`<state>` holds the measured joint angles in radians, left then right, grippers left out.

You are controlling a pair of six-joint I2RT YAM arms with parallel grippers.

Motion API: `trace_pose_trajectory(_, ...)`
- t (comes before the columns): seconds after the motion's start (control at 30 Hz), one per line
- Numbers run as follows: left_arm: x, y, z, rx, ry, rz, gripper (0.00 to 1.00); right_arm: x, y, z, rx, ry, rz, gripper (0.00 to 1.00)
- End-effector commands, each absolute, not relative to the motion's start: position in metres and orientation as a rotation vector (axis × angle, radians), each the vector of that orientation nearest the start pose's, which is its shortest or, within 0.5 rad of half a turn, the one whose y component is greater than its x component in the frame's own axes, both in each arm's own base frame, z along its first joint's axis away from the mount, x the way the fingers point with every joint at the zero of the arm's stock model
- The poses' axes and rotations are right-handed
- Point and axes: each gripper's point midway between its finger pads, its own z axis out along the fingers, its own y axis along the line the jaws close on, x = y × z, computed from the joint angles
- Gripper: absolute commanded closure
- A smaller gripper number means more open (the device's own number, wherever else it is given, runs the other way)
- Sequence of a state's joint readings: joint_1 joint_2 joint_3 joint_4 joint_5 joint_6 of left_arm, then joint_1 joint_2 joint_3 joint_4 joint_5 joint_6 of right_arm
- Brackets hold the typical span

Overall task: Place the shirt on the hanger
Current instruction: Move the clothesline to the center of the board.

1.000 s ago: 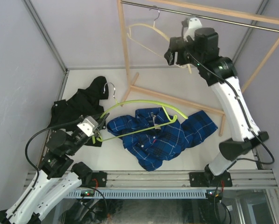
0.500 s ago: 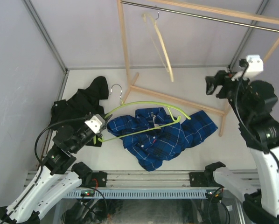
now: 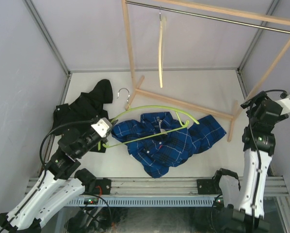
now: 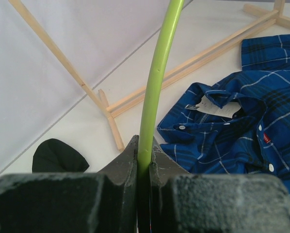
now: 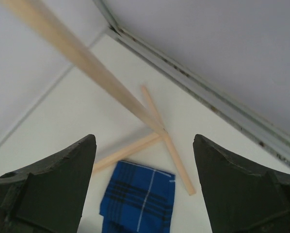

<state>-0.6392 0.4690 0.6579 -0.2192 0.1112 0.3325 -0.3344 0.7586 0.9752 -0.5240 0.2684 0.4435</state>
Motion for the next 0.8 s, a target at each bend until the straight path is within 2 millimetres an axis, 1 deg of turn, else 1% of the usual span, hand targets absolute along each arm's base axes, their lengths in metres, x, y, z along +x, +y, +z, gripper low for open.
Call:
trace_pose_trajectory(0.0, 0.205, -0.166, 0.316, 0.802, 1.31, -0.359, 1.0, 0.286, -0.137, 0.279, 0.954, 1.592, -0.109, 0.19)
trace_pose_trajectory(0.07, 0.205, -0.167, 0.315, 0.806, 1.313, -0.361, 1.0, 0.3, -0.141, 0.272, 0.932, 1.591, -0.106, 0.18)
trace_pose_trajectory(0.1, 0.205, -0.167, 0.315, 0.807, 1.313, -0.363, 1.0, 0.307, -0.145, 0.272, 0.912, 1.577, -0.113, 0.17)
trace_pose_trajectory(0.13, 0.205, -0.167, 0.315, 0.807, 1.311, -0.363, 1.0, 0.316, -0.15, 0.276, 0.882, 1.55, -0.128, 0.16)
trace_pose_trajectory(0.23, 0.204, -0.167, 0.316, 0.805, 1.31, -0.369, 1.0, 0.334, -0.165, 0.28, 0.829, 1.523, -0.194, 0.14)
trace_pose_trajectory(0.37, 0.204, -0.167, 0.315, 0.807, 1.309, -0.369, 1.0, 0.361, -0.171, 0.282, 0.708, 1.526, -0.226, 0.13)
trace_pose_trajectory(0.47, 0.204, -0.167, 0.315, 0.808, 1.31, -0.368, 1.0, 0.382, -0.176, 0.277, 0.619, 1.536, -0.253, 0.14)
trace_pose_trajectory(0.53, 0.204, -0.168, 0.315, 0.809, 1.309, -0.371, 1.0, 0.396, -0.177, 0.27, 0.564, 1.556, -0.253, 0.15)
trace_pose_trajectory(0.6, 0.203, -0.167, 0.315, 0.807, 1.307, -0.37, 1.0, 0.411, -0.175, 0.262, 0.545, 1.585, -0.227, 0.16)
trace_pose_trajectory(0.63, 0.204, -0.167, 0.315, 0.806, 1.308, -0.367, 1.0, 0.418, -0.171, 0.262, 0.53, 1.593, -0.214, 0.16)
trace_pose_trajectory(0.67, 0.204, -0.166, 0.314, 0.804, 1.31, -0.366, 1.0, 0.426, -0.167, 0.257, 0.51, 1.612, -0.208, 0.17)
trace_pose_trajectory(0.77, 0.204, -0.167, 0.316, 0.803, 1.31, -0.365, 1.0, 0.452, -0.157, 0.256, 0.44, 1.616, -0.249, 0.17)
